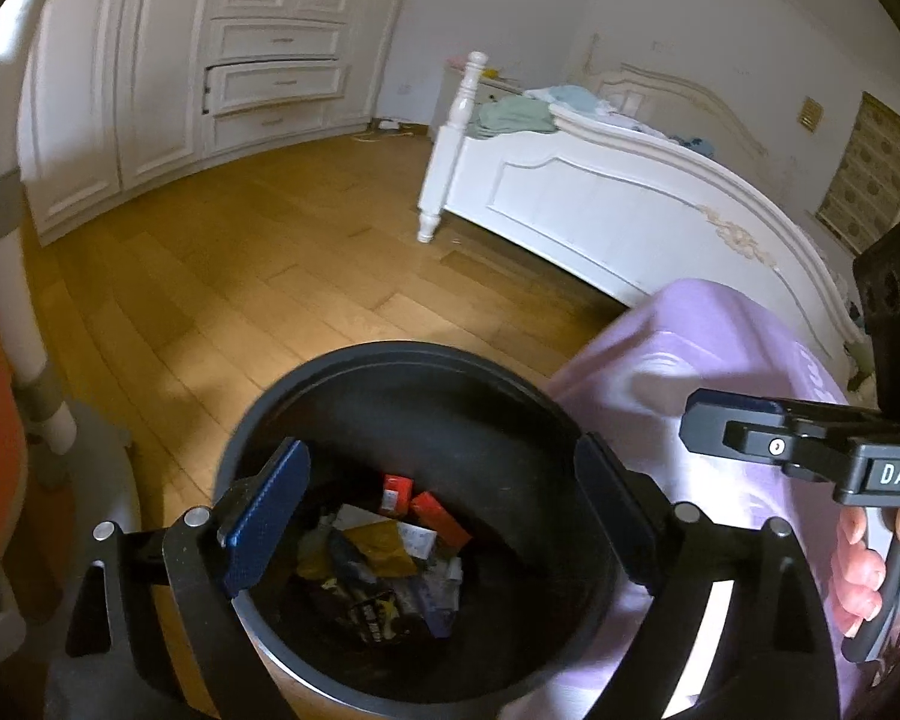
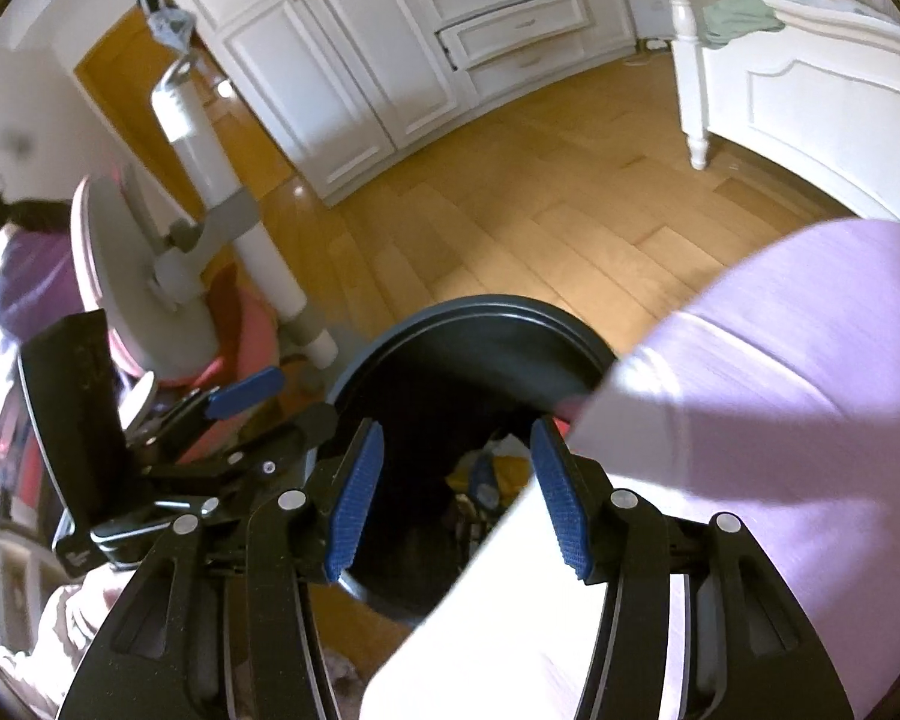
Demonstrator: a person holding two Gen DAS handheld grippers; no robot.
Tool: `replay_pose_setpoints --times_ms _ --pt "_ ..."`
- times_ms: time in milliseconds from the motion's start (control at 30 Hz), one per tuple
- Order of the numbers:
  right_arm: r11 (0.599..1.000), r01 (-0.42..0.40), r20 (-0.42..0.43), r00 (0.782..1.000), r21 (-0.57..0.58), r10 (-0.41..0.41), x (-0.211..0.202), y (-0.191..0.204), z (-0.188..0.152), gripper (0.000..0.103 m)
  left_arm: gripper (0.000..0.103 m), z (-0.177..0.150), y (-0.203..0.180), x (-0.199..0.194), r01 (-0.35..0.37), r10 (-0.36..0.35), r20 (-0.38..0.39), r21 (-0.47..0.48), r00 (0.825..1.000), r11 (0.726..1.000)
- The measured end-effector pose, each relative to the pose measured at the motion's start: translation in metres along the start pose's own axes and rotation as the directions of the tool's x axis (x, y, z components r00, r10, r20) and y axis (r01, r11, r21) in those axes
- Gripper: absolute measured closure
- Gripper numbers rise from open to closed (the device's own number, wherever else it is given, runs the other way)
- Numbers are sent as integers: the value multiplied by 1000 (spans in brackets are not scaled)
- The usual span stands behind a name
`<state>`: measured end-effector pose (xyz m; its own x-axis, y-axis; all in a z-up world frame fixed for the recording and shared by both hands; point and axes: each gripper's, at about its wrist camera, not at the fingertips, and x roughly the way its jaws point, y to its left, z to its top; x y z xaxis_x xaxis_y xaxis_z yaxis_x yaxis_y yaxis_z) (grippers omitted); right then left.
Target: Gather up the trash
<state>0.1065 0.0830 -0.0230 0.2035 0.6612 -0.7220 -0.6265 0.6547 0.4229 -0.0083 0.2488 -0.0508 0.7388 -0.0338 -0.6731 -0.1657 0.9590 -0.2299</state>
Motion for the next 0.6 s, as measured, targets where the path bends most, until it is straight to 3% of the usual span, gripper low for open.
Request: replay_pose_setpoints --times_ms 267,400,433,467,500,600 --pt "994 50 95 994 100 -60 -66 -58 -35 43 6 0 -86 -7 43 -45 9 127 999 991" --pt "980 130 167 974 151 -155 -110 -91 -60 42 6 0 -138 -12 80 -86 28 189 996 979" --pt "974 156 185 965 163 -186 -122 -99 -67 37 6 1 -150 -13 84 -93 35 201 995 976" --pt "963 199 218 947 182 -236 -138 -108 -75 22 6 0 -166 -14 89 -102 45 220 994 971" --pt "955 226 242 932 193 -270 -149 -114 -82 18 6 0 -177 -15 92 -107 54 235 993 968" --pt "920 322 290 879 224 -378 -180 -132 -101 18 6 -5 -215 -15 94 -123 86 286 989 954"
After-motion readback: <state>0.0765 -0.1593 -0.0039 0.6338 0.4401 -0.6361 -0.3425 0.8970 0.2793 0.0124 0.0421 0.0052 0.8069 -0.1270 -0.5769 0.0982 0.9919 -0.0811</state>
